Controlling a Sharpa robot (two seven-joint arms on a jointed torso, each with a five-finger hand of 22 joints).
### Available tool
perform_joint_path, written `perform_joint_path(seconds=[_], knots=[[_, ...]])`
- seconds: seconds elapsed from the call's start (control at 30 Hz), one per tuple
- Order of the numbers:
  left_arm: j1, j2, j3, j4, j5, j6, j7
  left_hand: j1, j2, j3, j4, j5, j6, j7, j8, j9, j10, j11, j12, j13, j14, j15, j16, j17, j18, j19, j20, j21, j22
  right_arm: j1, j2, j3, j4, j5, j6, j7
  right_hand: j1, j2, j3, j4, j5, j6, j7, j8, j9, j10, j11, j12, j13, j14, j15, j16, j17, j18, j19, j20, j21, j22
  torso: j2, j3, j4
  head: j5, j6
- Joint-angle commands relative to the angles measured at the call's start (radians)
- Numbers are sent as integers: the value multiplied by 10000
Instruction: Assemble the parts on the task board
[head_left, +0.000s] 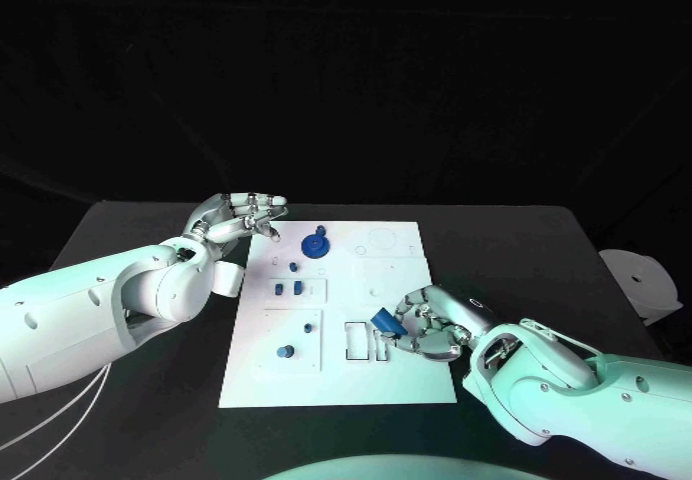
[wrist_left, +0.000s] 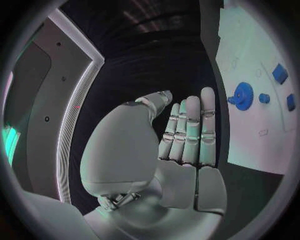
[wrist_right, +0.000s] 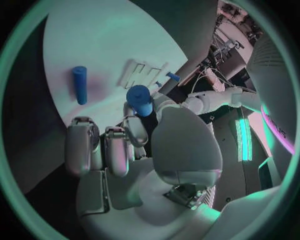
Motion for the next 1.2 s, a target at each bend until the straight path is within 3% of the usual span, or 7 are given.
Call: perform_joint_path(seconds=[0.03, 0.53, 0.77, 1.2], knots=[[-1, 19, 7, 24, 14, 165, 96, -65, 3, -11, -30, -46, -87, -13, -26, 13, -44, 10, 21, 12, -83, 19, 52, -14, 131, -55, 26, -64, -13, 15, 166, 5, -7, 334, -20, 219, 88, 264, 75, 14, 41, 314, -245, 86, 107, 78, -26, 38, 21, 707, -53, 42, 722, -124, 73, -11, 9, 1374, 1, -12, 26, 20, -20], [-1, 38, 7, 41, 14, 178, 87, -65, 3, -11, -30, -46, -87, -13, -26, 13, -44, 10, 21, 12, -83, 19, 52, -14, 131, -55, 26, -64, -13, 12, 1036, -2, -579, 840, 1156, 198, -832, 514, -62, 50, -18, 624, -340, 157, 207, 249, -105, 309, 349, 715, -124, 70, 791, -124, 83, -84, -7, 1408, 1, -28, 80, 24, -81], [-1, 41, 7, 35, 17, 185, 92, -81, 23, -10, -43, -42, -102, -9, -25, 17, -68, 13, 38, 17, -98, 23, 66, -14, 133, -65, 33, -70, -15, -44, 1171, -6, -773, 972, 1272, 249, -987, 591, -84, 50, -22, 694, -370, 193, 237, 337, -130, 465, 514, 721, -143, 81, 827, -130, 96, -100, 15, 1426, 0, -16, 76, 23, -87], [-1, 50, 7, 24, 18, 201, 88, -93, 41, -7, -38, -39, -102, -9, -23, 20, -73, 15, 44, 19, -101, 25, 70, -15, 133, -67, 35, -72, -16, -67, 1250, -7, -888, 918, 1427, 170, -1259, 618, -181, 53, -53, 746, -400, 224, 275, 388, -158, 543, 616, 724, -170, 88, 844, -130, 99, -126, 10, 1438, -6, -30, 158, -40, -111]])
